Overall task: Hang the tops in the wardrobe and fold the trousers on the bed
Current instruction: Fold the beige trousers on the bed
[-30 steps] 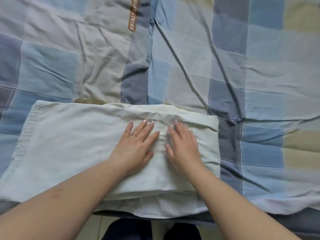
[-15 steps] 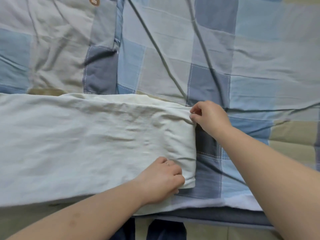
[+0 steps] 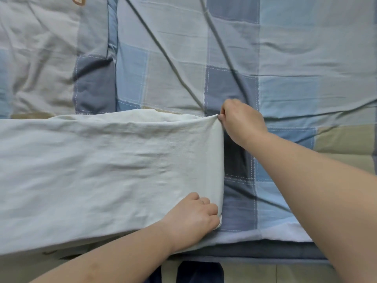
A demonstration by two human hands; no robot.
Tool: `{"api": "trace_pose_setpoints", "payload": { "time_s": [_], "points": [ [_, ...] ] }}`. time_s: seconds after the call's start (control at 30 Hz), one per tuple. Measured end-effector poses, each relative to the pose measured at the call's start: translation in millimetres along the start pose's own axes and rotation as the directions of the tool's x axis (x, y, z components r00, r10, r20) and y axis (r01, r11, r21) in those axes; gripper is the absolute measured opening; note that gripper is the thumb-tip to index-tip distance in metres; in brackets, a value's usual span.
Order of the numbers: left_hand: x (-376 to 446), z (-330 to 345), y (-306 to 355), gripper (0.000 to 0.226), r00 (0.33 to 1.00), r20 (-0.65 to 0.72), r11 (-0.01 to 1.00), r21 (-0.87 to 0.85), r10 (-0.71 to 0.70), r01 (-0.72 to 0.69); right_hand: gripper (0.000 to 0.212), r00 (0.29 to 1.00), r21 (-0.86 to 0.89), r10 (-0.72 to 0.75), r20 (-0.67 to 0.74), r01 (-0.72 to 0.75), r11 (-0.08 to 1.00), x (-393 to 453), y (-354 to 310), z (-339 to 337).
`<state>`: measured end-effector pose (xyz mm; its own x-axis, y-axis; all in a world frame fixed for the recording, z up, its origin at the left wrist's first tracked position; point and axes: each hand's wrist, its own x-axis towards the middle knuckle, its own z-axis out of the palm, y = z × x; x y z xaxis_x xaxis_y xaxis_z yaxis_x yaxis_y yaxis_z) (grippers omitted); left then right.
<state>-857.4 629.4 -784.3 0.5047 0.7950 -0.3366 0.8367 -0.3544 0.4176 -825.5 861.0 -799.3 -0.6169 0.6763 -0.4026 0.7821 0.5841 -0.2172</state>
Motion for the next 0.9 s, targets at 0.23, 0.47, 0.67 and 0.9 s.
{"api": "trace_pose_setpoints", "payload": {
  "time_s": [0.23, 0.47, 0.67, 0.9],
  "points": [
    [-12, -5, -12, 0.019, 0.934, -0.237, 0.949, -0.234, -0.267, 0.212, 0.03, 0.977, 0.342, 0.192, -0.095, -0.149, 0.928, -35, -20, 23],
    [-61, -23, -99, 0.064, 0.794, -0.11, 0.801, -0.038, -0.598, 0.598, 0.059, 0.968, 0.204, -0.249, -0.029, 0.249, 0.947, -91, -100, 73],
    [-107, -22, -155, 0.082, 0.699, -0.032, 0.694, 0.092, -0.714, 0.714, 0.067, 0.954, 0.01, -0.297, 0.042, 0.296, 0.955, -81, -63, 88],
    [-94, -21, -128, 0.08, 0.823, -0.172, 0.831, 0.039, -0.541, 0.554, 0.093, 0.96, 0.551, 0.234, 0.154, -0.28, 0.786, -113, -16, 68]
  ]
}}
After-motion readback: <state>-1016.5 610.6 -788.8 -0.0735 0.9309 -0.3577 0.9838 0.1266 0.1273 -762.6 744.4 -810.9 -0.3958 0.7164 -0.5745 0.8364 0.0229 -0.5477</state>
